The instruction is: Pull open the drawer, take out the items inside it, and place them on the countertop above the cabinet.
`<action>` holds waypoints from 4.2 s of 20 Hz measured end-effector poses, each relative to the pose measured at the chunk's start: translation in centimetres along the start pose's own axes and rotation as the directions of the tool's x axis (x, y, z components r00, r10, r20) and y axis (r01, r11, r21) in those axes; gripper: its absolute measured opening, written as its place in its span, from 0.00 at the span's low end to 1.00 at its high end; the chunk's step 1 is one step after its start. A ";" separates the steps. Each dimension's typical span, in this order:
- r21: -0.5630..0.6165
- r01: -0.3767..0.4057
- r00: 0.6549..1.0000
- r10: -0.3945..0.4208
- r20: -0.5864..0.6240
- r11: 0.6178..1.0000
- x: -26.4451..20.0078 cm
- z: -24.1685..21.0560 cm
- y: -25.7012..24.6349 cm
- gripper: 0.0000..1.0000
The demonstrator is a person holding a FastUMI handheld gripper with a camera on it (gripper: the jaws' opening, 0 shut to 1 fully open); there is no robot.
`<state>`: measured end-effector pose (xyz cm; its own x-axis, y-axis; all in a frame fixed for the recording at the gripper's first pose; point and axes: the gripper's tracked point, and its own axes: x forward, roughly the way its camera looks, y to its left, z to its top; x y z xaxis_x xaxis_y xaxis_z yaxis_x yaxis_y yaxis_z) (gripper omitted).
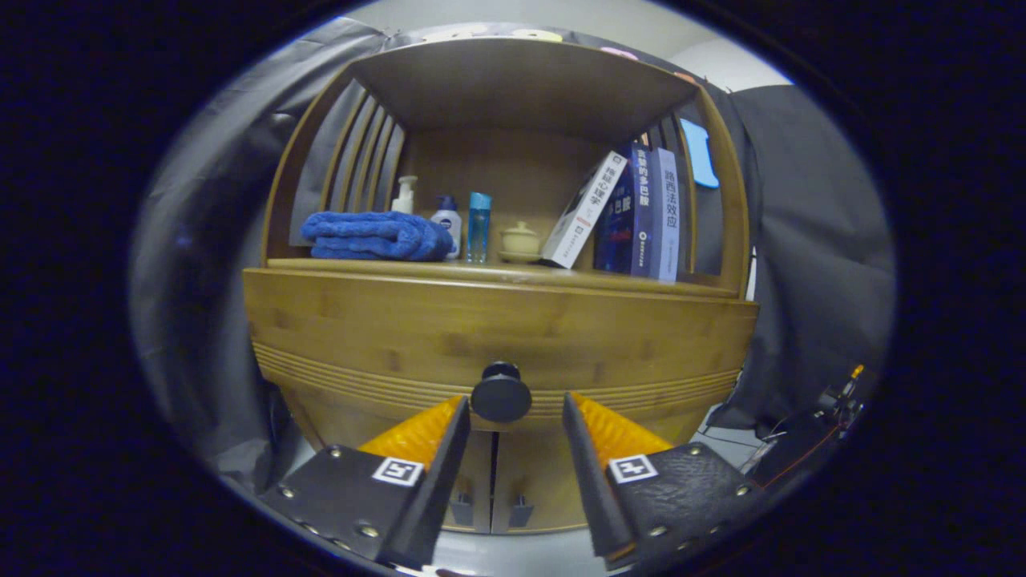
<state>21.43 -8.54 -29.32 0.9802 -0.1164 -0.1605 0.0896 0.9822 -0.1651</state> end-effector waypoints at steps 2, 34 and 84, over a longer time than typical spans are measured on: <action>0.025 -0.003 1.000 0.003 0.004 1.000 1.2 0.2 0.4 0.79; 0.036 -0.070 0.996 0.072 -0.052 0.997 -6.8 -0.9 0.1 0.33; 0.003 0.082 0.905 -0.074 -0.420 0.997 -4.8 1.9 0.4 0.98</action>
<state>17.07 -7.27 -26.76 0.8059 -0.2395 -0.5414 0.1704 0.9697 -0.1752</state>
